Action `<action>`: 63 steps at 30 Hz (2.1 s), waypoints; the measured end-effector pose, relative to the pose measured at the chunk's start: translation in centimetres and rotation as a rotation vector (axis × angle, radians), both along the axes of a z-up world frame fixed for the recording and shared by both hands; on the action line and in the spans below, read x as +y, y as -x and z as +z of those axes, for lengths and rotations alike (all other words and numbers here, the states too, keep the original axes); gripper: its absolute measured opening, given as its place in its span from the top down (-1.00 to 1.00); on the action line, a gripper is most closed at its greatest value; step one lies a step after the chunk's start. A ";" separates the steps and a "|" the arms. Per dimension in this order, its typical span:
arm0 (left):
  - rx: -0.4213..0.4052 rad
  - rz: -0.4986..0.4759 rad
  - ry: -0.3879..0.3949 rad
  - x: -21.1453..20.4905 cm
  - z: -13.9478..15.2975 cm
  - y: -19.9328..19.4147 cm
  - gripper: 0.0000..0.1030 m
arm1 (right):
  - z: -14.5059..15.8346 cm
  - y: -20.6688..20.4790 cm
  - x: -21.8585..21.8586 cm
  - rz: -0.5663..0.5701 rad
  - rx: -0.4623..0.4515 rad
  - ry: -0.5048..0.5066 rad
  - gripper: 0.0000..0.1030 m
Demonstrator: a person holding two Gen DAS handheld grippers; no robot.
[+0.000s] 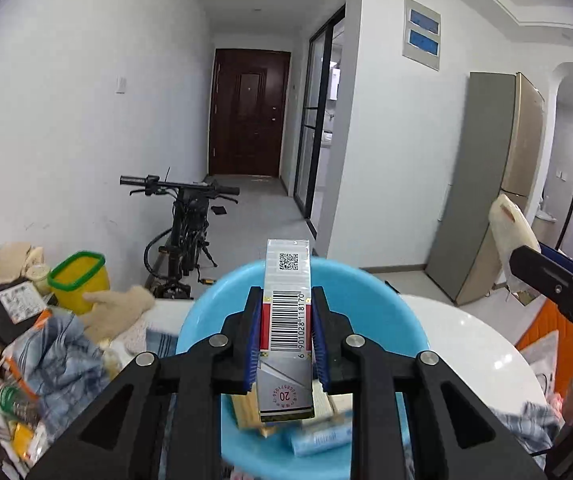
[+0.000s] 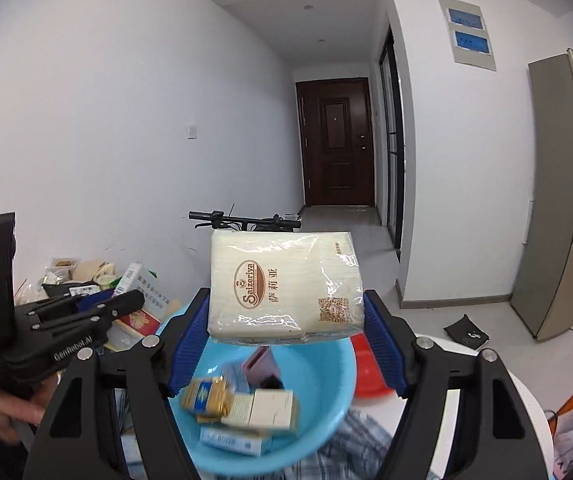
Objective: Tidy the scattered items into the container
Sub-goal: 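Carry the tissue pack and cigarette box over the blue basin with both tools, then open the left tool to drop the cigarette box into the basin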
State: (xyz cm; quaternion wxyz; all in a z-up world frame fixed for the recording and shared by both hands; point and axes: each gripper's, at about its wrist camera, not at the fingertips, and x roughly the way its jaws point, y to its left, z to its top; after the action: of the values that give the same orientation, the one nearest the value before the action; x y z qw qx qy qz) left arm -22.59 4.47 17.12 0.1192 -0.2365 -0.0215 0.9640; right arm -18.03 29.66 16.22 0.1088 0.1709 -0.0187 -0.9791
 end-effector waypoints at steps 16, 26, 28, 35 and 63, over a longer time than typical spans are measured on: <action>-0.277 -0.046 0.051 0.8 -2.0 8.4 0.53 | -2.2 9.1 -1.7 0.118 -0.324 -0.090 -0.39; -0.318 -0.062 0.072 1.3 -3.5 8.7 0.53 | -3.4 10.6 -1.2 0.092 -0.373 -0.072 -0.39; -0.315 -0.080 0.076 1.8 -3.9 9.2 0.53 | -3.5 10.8 -1.5 0.088 -0.374 -0.088 -0.39; -0.396 -0.051 0.072 2.5 -7.7 12.6 0.53 | -7.1 13.8 -2.9 0.092 -0.467 -0.094 -0.39; -0.381 0.011 0.077 1.2 -8.1 13.2 -0.66 | -9.3 14.7 -2.7 0.078 -0.520 -0.108 -0.39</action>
State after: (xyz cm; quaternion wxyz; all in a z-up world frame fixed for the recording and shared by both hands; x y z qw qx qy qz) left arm -35.75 5.66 9.02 0.0987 -0.4191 -0.0083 0.9025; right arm -32.76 27.00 6.91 0.1286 0.4229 0.0129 -0.8969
